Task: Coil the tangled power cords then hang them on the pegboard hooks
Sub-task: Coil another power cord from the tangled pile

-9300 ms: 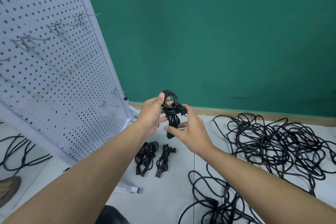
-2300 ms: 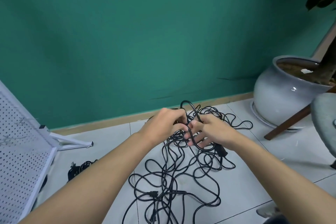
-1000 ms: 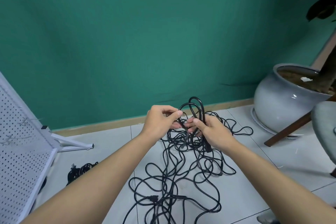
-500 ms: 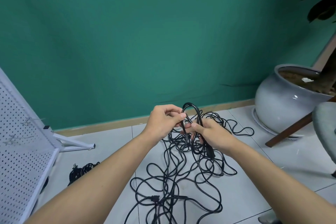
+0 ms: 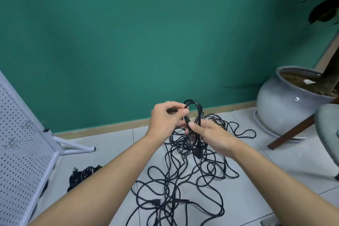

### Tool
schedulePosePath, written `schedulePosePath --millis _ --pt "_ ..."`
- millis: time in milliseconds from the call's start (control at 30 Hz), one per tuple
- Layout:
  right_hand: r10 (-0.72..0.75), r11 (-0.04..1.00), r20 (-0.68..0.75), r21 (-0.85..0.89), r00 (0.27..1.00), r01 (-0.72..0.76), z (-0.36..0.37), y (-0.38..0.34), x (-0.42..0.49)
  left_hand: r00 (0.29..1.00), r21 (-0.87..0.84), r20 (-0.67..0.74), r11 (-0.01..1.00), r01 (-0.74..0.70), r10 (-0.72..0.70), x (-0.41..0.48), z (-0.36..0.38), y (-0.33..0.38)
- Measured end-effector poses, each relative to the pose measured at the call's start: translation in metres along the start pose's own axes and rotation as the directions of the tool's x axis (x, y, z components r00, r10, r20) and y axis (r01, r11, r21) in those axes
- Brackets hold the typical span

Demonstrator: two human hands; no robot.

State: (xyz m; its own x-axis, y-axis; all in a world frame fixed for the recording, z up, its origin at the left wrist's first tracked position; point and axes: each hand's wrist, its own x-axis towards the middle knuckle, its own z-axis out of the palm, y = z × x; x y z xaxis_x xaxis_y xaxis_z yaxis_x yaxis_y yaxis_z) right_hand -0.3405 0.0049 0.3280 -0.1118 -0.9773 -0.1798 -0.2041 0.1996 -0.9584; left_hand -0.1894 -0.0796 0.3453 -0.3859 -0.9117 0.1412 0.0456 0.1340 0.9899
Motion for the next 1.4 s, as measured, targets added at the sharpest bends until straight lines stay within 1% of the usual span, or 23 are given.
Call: schedulePosePath --millis 100,167,267,300,333,367,400,433,500,567,600,667,733,800,867,933,1000,1100,1167,1200,1300,1400 --pt "-0.028 0.996 -0.007 -0.084 1.0 0.027 0.0 -0.002 -0.002 0.994 0.135 -0.044 0.986 -0.098 0.105 -0.001 0.002 -0.001" --pt "-0.05 0.993 -0.038 -0.113 0.998 0.045 -0.002 -0.001 -0.003 0.988 0.161 -0.053 0.978 -0.136 0.146 -0.003 0.004 -0.004" --pt "-0.068 0.997 -0.096 -0.052 0.993 0.064 -0.006 0.001 -0.003 0.981 0.158 -0.094 0.975 -0.154 0.17 -0.004 0.006 -0.002" --pt "-0.054 0.998 -0.106 0.002 0.993 0.055 -0.007 0.002 -0.003 0.986 0.156 -0.08 0.979 -0.129 0.143 -0.003 0.005 -0.005" --pt "-0.038 0.997 -0.108 0.063 0.993 0.045 -0.008 0.001 -0.003 0.996 0.164 -0.038 0.983 -0.079 0.086 -0.001 0.005 -0.011" --pt "-0.026 0.992 -0.107 0.123 0.994 0.039 -0.009 0.001 -0.004 0.999 0.183 0.034 0.983 -0.022 0.016 0.0 0.004 -0.019" --pt "-0.019 0.985 -0.108 0.169 0.994 0.037 -0.009 0.0 -0.004 0.989 0.217 0.136 0.976 0.026 -0.056 0.001 0.001 -0.028" --pt "-0.019 0.979 -0.108 0.201 0.994 0.04 -0.01 -0.001 -0.004 0.963 0.268 0.25 0.963 0.035 -0.104 0.001 -0.001 -0.037" --pt "-0.03 0.969 -0.09 0.241 0.995 0.051 -0.01 -0.004 -0.006 0.888 0.383 0.434 0.923 -0.028 -0.153 0.0 -0.003 -0.052" --pt "-0.03 0.958 -0.08 0.282 0.996 0.051 -0.011 -0.008 -0.009 0.807 0.415 0.557 0.908 -0.064 -0.197 -0.004 -0.001 -0.055" --pt "-0.022 0.951 -0.082 0.306 0.996 0.046 -0.011 -0.009 -0.01 0.772 0.411 0.596 0.91 -0.055 -0.223 -0.005 0.001 -0.056" --pt "-0.008 0.937 -0.097 0.347 0.995 0.041 -0.013 -0.011 -0.011 0.727 0.404 0.625 0.915 0.012 -0.286 -0.007 0.005 -0.06" --pt "-0.013 0.933 -0.125 0.356 0.992 0.057 -0.015 -0.01 -0.009 0.713 0.402 0.627 0.914 0.049 -0.314 -0.008 0.008 -0.064" --pt "-0.03 0.935 -0.157 0.346 0.987 0.083 -0.016 -0.007 -0.006 0.719 0.398 0.629 0.917 0.027 -0.294 -0.009 0.011 -0.066" --pt "-0.04 0.939 -0.212 0.326 0.976 0.109 -0.018 -0.005 -0.003 0.721 0.448 0.619 0.894 0.002 -0.312 -0.012 0.013 -0.067" --pt "-0.041 0.95 -0.273 0.286 0.961 0.122 -0.021 -0.004 -0.002 0.716 0.537 0.602 0.843 -0.036 -0.353 -0.013 0.011 -0.069" --pt "-0.034 0.966 -0.327 0.23 0.945 0.114 -0.025 -0.001 -0.001 0.722 0.629 0.583 0.77 -0.11 -0.373 -0.012 0.005 -0.069" --pt "-0.01 0.983 -0.387 0.164 0.922 0.079 -0.032 0.006 0.001 0.758 0.705 0.571 0.662 -0.255 -0.316 -0.005 -0.008 -0.068" --pt "0.008 0.992 -0.386 0.119 0.923 0.041 -0.035 0.007 0.0 0.787 0.703 0.572 0.633 -0.325 -0.231 -0.001 -0.016 -0.066" --pt "0.017 0.998 -0.369 0.064 0.929 0.007 -0.035 0.006 -0.001 0.797 0.686 0.578 0.634 -0.359 -0.174 0.0 -0.019 -0.063" --pt "0.061 0.991 -0.24 -0.102 0.969 -0.088 -0.032 0.002 -0.009 0.788 0.591 0.614 0.639 -0.492 0.04 0.002 -0.019 -0.05" --pt "0.092 0.987 -0.096 -0.126 0.991 -0.103 -0.025 0.001 -0.013 0.763 0.516 0.602 0.615 -0.596 0.235 0.0 -0.013 -0.037"
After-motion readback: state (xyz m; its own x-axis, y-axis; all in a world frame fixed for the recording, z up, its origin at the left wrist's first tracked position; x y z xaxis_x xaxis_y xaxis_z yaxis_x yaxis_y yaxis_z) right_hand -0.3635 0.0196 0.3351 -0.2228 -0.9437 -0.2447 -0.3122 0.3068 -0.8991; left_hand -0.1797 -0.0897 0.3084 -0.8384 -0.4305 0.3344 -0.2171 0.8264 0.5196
